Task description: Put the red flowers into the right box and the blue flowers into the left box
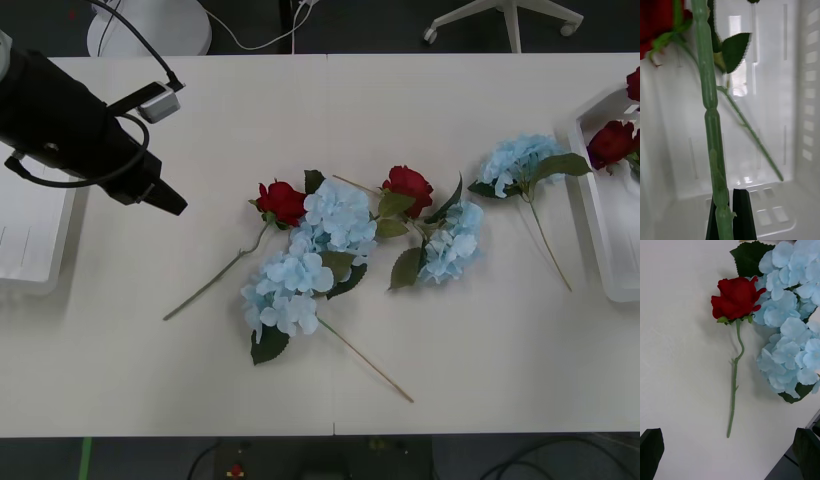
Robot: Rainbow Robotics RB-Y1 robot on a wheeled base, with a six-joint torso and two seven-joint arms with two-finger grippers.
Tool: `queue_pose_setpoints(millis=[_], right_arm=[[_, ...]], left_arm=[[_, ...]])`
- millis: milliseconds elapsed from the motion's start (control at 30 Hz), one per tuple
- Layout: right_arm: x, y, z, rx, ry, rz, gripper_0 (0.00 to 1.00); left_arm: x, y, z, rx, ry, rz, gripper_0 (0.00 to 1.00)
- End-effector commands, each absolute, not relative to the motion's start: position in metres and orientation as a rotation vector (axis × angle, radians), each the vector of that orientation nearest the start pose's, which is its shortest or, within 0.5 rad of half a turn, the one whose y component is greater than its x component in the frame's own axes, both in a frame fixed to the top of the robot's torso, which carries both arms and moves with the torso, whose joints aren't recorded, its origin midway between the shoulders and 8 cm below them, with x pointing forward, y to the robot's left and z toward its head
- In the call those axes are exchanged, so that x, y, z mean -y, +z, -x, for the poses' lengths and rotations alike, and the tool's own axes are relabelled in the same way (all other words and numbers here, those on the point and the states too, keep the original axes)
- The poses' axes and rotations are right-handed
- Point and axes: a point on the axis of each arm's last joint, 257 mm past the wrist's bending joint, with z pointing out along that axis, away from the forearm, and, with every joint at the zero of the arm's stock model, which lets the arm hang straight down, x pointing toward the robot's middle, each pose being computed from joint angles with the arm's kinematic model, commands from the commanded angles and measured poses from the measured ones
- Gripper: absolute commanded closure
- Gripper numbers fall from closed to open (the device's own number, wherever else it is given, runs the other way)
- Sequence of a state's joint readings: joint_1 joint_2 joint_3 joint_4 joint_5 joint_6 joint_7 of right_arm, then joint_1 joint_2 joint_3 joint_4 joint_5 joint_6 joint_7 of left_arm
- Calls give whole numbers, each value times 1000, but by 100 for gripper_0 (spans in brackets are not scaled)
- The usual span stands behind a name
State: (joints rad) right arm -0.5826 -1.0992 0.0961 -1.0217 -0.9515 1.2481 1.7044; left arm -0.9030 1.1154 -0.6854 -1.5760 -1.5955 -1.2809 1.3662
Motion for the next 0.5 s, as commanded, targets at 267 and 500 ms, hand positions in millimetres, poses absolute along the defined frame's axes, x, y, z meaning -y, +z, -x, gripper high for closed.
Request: queue_pose_setpoints(millis=[267,500], right_arm=[[623,-221,-514,-2573,-558,9,100],[642,-255,-507,-2573,-745,166,100]], left_arm=[[-184,-223,-512,-2424,-130,-1218,0],[-157,-262,-527,-2425,-61,-1262,0]])
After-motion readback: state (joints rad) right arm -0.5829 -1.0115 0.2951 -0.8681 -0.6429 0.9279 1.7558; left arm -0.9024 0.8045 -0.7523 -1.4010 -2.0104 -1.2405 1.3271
